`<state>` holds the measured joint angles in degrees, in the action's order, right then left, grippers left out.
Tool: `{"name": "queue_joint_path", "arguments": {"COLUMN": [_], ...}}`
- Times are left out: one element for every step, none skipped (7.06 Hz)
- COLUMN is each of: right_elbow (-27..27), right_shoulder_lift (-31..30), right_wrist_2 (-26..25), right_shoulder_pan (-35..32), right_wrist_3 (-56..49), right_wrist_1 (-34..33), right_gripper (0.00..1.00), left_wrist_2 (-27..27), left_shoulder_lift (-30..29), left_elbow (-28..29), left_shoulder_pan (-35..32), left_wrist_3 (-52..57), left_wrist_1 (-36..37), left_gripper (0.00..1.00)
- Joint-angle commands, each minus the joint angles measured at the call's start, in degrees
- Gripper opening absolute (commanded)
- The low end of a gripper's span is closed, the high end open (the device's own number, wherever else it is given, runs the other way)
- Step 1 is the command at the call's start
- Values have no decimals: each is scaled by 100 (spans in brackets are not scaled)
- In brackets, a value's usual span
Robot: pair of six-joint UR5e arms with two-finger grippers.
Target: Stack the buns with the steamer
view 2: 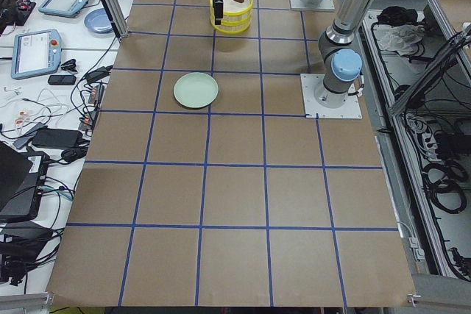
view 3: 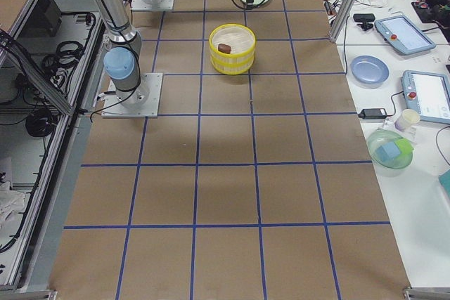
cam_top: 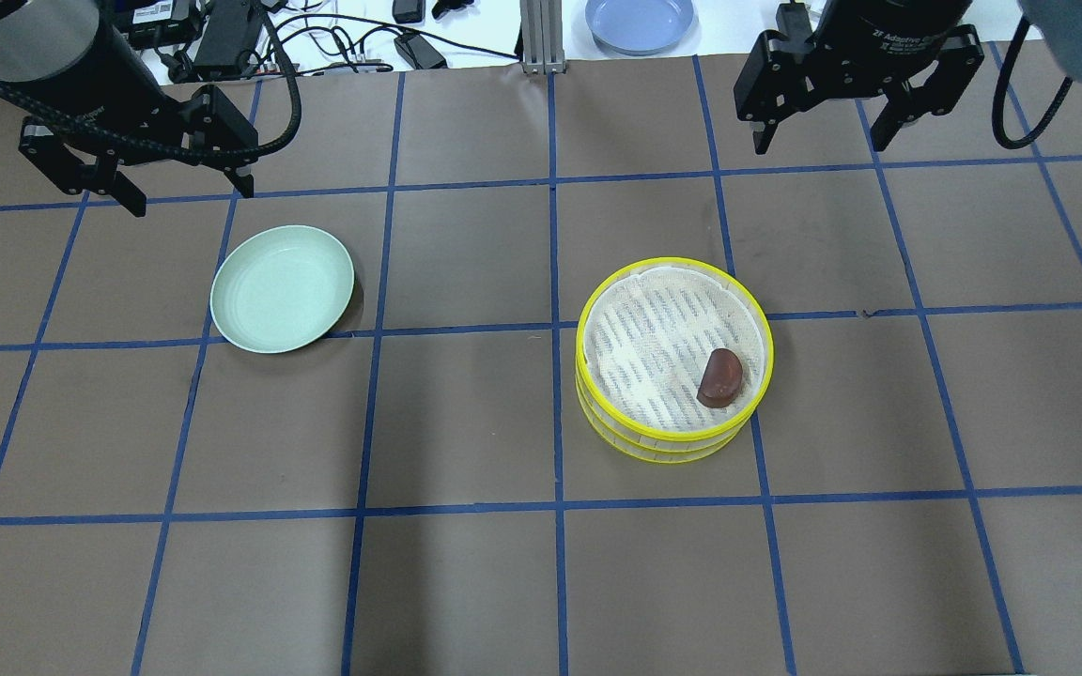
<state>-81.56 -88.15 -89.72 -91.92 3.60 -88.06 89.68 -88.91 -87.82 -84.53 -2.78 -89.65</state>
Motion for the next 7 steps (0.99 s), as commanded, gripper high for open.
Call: {"name": "queue_joint_path", "arguments": {"right_elbow": [-1, -1, -1, -1, -1, -1, -1], "right_shoulder_lift": [0, 0, 0, 0, 0, 0, 0], "right_wrist_2": [7, 7, 7, 15, 7, 7, 15], "right_shoulder_pan": [-1, -1, 8, -1, -1, 8, -1], "right_wrist_3": [0, 0, 0, 0, 0, 0, 0], "right_wrist_1": [0, 0, 0, 0, 0, 0, 0], "right_gripper": [100, 100, 100, 100, 100, 100, 100], "left_wrist_2": [-12, 40, 49, 50, -3, 6, 14], "left_shoulder_lift": [92, 93, 102, 110, 102, 110, 111], "left_elbow": [-94, -173, -191, -191, -191, -191, -200], "left_shoulder_pan": [-2, -11, -3, -11, -11, -46, -46], "left_wrist_3": [-81, -65, -64, -4, 6, 6, 6], "left_wrist_1": [35, 62, 62, 53, 45, -25, -43], "left_gripper": [100, 100, 100, 100, 100, 100, 100]}}
